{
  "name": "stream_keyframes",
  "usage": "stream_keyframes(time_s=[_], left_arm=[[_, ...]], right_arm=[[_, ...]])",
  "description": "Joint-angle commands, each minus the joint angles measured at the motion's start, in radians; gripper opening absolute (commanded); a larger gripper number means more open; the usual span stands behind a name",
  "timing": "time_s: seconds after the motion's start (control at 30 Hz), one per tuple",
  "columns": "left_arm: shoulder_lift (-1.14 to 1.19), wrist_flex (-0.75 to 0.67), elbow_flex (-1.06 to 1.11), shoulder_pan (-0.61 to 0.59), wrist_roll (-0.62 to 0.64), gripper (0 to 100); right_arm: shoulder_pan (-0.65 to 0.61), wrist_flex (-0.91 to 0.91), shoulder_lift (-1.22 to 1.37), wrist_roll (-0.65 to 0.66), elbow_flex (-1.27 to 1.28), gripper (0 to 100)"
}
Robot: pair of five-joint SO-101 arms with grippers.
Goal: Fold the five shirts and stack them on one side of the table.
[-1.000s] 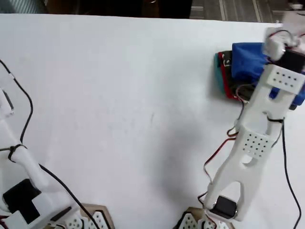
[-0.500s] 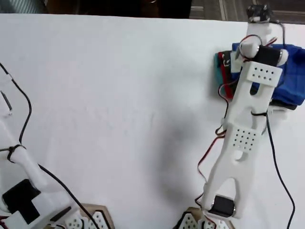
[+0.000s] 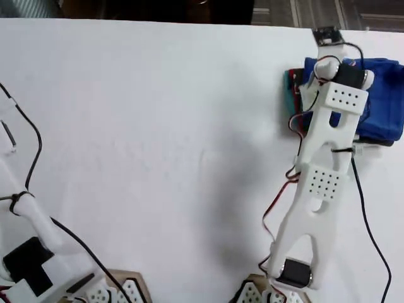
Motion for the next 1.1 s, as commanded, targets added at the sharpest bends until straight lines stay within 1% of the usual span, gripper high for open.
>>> stream_keyframes(time_s=[0.0, 0.1, 0.3, 0.57, 0.63, 0.7, 0.9, 1.07], left_arm=[[-0.046, -0.003, -0.012, -0.008, -0.008, 3], [-0.046, -0.005, -0.007, -0.005, -0.008, 3], [-0.044, -0.005, -0.005, -0.003, -0.006, 3], [-0.043, -0.005, -0.008, -0.003, -0.006, 3], [-0.043, -0.005, -0.008, -0.003, -0.006, 3], [-0.043, -0.005, -0.008, -0.003, -0.006, 3], [-0.044, -0.005, -0.010, -0.006, -0.008, 3], [-0.044, -0.005, -0.010, -0.002, -0.008, 3]], right_arm=[[0.021, 0.024, -0.163, 0.011, 0.221, 2.1], [0.016, 0.022, -0.265, 0.011, 0.313, 2.1], [0.018, 0.016, -0.433, 0.011, 0.313, 3.3], [-0.015, 0.007, -0.541, 0.009, 0.313, 11.4], [-0.008, -0.018, -0.532, 0.003, 0.324, 8.4], [0.013, -0.044, -0.495, 0.003, 0.322, 2.0], [0.067, -0.039, -0.361, 0.008, 0.322, 2.0], [0.068, -0.002, -0.278, 0.005, 0.322, 1.9]])
